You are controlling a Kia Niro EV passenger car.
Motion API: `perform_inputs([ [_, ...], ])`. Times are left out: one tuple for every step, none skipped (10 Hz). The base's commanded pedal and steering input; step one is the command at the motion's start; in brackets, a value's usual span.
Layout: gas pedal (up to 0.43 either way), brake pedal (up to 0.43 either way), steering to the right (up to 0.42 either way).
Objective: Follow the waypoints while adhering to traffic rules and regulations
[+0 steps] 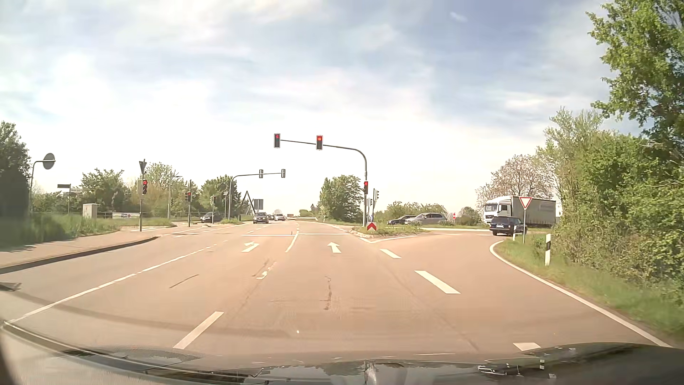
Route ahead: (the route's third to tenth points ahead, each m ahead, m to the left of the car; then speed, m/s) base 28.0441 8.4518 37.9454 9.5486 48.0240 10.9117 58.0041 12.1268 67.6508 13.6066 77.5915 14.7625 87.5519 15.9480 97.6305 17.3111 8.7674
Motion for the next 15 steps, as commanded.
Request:
perform_inputs([
  [0.000, 0.195, -0.014],
  [0.000, 0.195, -0.016],
  [0.000, 0.201, -0.018],
  [0.000, 0.207, -0.022],
  [0.000, 0.207, -0.025],
  [0.000, 0.213, -0.027],
  [0.000, 0.213, -0.027],
  [0.000, 0.213, -0.028],
  [0.000, 0.213, -0.028],
  [0.000, 0.213, -0.028],
  [0.000, 0.207, -0.028],
  [0.000, 0.207, -0.029],
  [0.000, 0.201, -0.029],
  [0.000, 0.207, -0.029],
  [0.000, 0.201, -0.029],
])
